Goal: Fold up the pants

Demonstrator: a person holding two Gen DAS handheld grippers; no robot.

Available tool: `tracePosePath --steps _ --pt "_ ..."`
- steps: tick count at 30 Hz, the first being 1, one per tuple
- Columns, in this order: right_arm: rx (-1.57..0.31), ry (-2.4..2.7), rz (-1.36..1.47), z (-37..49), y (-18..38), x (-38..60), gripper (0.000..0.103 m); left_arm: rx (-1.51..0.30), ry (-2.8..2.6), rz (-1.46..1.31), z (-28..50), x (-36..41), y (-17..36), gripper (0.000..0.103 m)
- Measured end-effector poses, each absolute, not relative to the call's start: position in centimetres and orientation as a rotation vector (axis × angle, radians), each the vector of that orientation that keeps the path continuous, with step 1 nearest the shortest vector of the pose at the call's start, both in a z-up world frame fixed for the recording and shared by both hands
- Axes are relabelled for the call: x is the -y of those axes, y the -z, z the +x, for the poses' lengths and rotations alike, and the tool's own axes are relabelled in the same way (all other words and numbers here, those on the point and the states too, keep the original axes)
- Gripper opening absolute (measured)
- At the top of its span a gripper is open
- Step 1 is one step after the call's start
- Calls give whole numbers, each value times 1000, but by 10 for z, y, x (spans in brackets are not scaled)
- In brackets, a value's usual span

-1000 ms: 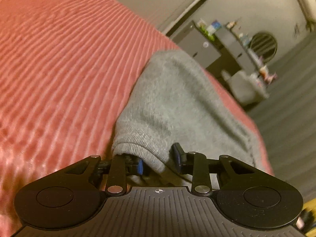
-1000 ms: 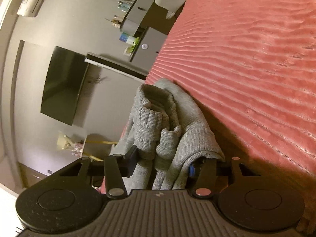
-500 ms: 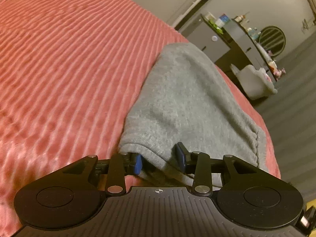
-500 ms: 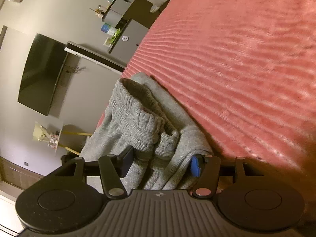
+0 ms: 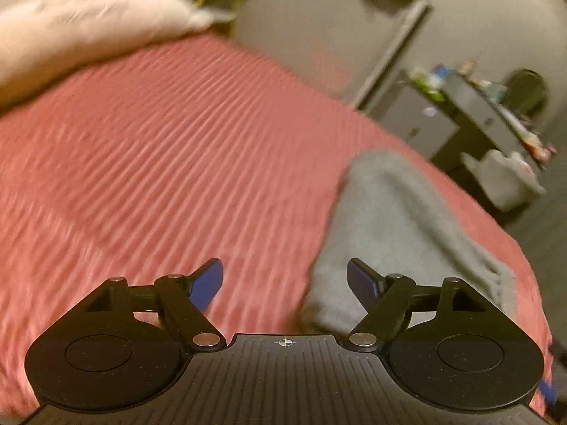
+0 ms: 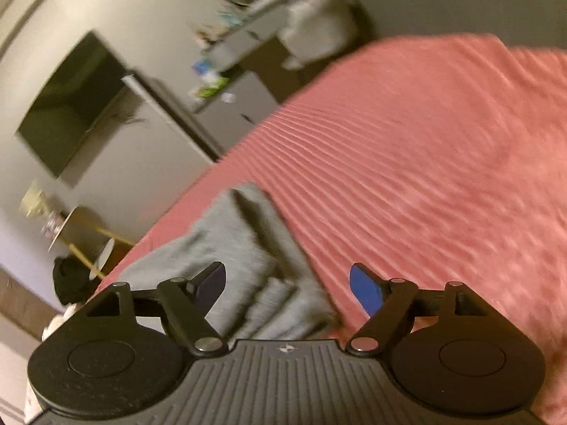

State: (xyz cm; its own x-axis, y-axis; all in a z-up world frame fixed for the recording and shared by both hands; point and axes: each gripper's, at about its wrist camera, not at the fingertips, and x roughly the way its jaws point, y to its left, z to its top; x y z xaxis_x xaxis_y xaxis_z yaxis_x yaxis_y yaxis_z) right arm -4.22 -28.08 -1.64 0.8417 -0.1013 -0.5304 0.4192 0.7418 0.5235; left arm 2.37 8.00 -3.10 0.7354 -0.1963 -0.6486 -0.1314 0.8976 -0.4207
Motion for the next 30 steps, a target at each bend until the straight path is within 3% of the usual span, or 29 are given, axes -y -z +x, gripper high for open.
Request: tracePosePath --steps 3,4,5,13,16,21,22,24,28,30 --pt "-515 248 461 -7 4 249 68 -710 79 -293 43 -57 14 83" --pt "-512 223 391 5 2 238 52 -688 81 -227 52 -47 10 83" --pt "-508 190 315 19 0 227 44 -670 91 -157 62 -35 8 83" --pt "-582 97 -33 119 34 194 42 -634 156 52 154 43 20 78" --pt "-609 116 -59 136 55 214 23 -646 121 96 193 61 35 75" --pt "-515 59 -90 125 74 219 23 -671 8 207 239 76 66 76" --pt "-501 55 -104 123 78 218 23 -692 0 206 246 73 73 82" --pt "-480 43 -100 117 82 217 23 -722 -6 95 250 56 73 90" --pt "-514 12 -22 109 68 226 24 -720 58 -36 225 23 58 91" --pt "-529 -16 95 96 51 240 35 -739 136 -93 204 9 45 91"
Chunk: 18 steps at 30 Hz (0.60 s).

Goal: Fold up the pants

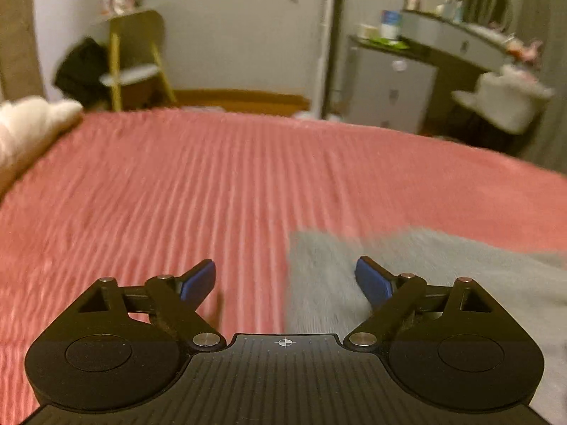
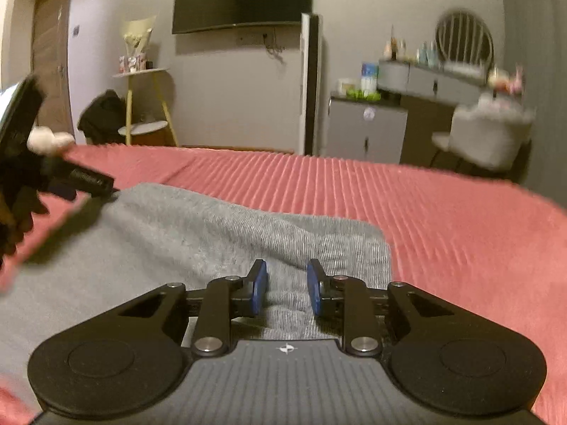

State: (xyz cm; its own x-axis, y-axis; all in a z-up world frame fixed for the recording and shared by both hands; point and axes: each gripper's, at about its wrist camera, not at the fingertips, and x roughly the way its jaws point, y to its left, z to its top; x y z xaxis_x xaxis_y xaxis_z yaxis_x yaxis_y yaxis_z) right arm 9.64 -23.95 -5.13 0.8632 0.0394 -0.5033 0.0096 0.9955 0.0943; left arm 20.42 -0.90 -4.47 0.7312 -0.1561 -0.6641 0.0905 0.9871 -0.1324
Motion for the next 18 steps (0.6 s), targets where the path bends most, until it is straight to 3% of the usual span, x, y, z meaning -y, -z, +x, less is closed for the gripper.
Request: tracePosePath --steps 1,2,6,11,18 --pt "-529 -6 151 87 45 247 75 -751 195 -139 192 1 40 91" --pt "-527 19 204 77 42 257 97 -777 255 -171 185 -4 38 91" --pt "-639 9 413 61 58 306 99 -960 459 -278 171 -13 56 91" --pt "-766 -151 821 78 98 352 99 -1014 488 -349 173 -24 67 92" --pt "-791 -271 1017 130 127 369 99 -1123 536 -448 204 -40 92 99"
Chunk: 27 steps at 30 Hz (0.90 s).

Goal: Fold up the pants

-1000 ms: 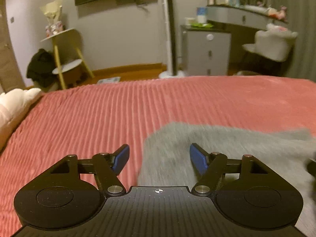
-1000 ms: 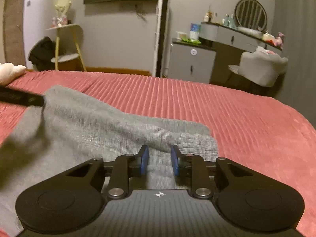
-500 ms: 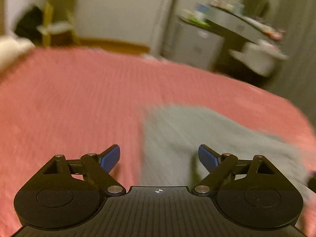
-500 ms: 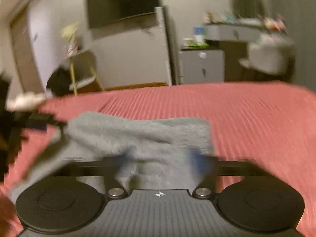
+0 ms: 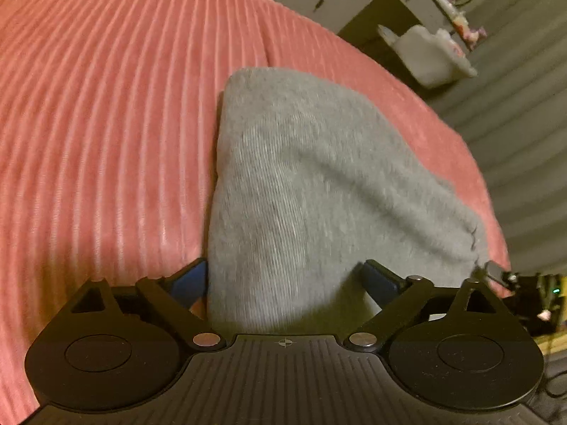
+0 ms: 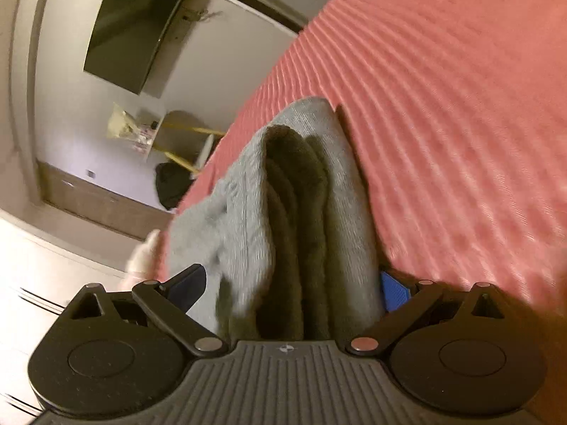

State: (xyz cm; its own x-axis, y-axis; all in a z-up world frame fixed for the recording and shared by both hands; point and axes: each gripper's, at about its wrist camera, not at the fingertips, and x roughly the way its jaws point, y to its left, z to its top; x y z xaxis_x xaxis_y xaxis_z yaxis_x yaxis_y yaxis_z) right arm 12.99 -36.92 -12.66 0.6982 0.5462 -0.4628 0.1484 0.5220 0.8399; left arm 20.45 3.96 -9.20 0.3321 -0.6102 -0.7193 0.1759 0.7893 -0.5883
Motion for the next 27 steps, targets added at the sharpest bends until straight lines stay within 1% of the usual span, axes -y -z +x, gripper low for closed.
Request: tracePosePath --steps 1,3,5,6,7,9,10,11,12,13,14,15,16,17,18,19,20,21,22,27 --pt "-792 -280 1013 135 128 369 99 -1129 535 -477 207 -40 94 103" --pt "-791 -299 972 141 129 363 99 -1124 527 -507 213 -36 94 103" --pt "-792 -317 923 143 126 351 99 -1101 538 -492 215 -26 92 103" --pt "-791 -318 896 144 124 346 98 -1084 552 -466 215 -21 90 98" --pt "-794 -319 862 144 122 342 88 -1065 579 -427 211 -15 87 86" --pt "-806 -326 821 145 119 341 74 -1040 585 -322 207 -7 85 80" --pt "-807 -345 841 145 121 345 73 -1027 604 -286 205 -8 86 81" --pt "-809 -354 861 145 123 350 73 -1023 608 -268 205 -6 87 82" --pt "-816 -356 875 146 124 353 74 -1024 611 -274 207 -7 88 85" --pt "-823 -356 883 150 125 351 79 -1028 616 -293 208 -6 88 93" --pt "-827 -359 882 153 124 349 88 -1029 609 -307 208 -2 87 95" --pt "-827 -359 873 158 121 345 92 -1026 579 -304 207 2 86 94" --pt "-829 -342 856 162 118 338 96 -1019 549 -288 206 8 84 90" --pt "-831 -307 827 164 113 331 94 -1005 526 -263 204 13 81 85" --pt "-827 -265 807 163 109 326 91 -991 517 -232 201 15 78 73" --pt "-823 -217 768 161 105 321 75 -981 520 -228 199 13 75 60" --pt "-820 -184 720 157 101 316 68 -977 528 -253 197 9 72 54" --pt "-807 -177 691 153 97 311 67 -976 534 -290 198 5 69 45" --pt "-792 -168 681 150 93 307 65 -971 533 -312 197 1 66 42" --pt "-737 -159 643 145 65 287 60 -919 552 -272 190 15 43 38"
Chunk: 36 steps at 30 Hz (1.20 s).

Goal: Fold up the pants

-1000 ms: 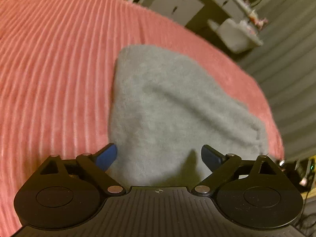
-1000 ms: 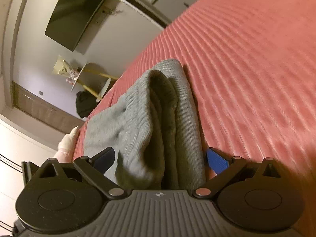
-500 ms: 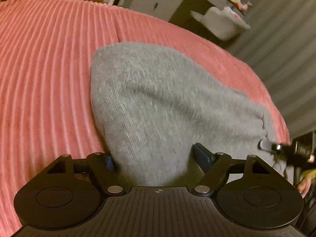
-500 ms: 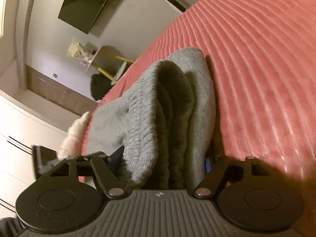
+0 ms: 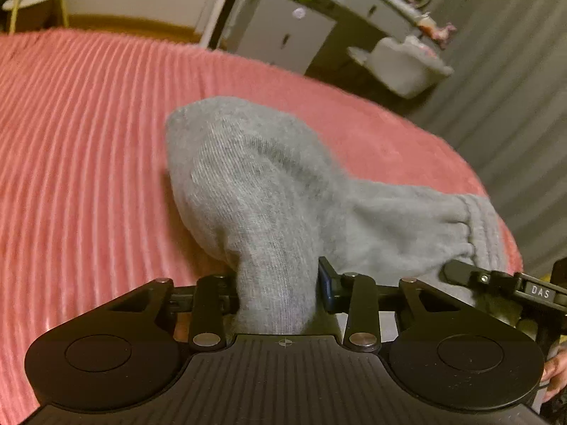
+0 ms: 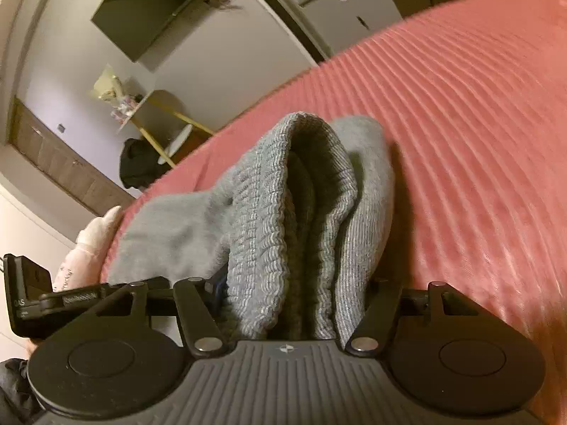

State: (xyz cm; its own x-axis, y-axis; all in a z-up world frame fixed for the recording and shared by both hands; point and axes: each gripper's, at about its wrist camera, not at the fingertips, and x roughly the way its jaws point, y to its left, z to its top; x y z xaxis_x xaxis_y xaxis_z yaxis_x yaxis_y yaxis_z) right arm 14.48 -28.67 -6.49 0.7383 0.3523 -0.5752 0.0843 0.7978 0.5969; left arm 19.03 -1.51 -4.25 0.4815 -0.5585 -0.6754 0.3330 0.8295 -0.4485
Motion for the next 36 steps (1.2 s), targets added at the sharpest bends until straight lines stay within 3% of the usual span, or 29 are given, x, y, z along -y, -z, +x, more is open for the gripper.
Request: tracePosePath --steps 12,31,33,35,36 --pt "-638 -182 588 143 6 271 55 -829 560 -329 196 20 -9 26" --pt "-657 -108 524 177 1 257 55 -862 489 -180 207 54 -10 26" --pt "-658 -78 496 177 4 258 56 -857 465 -146 207 56 -9 31" --pt "-683 -7 448 177 7 260 65 -852 384 -95 206 57 -10 45" --pt "-706 49 413 177 8 263 68 -829 316 -59 203 54 -11 58"
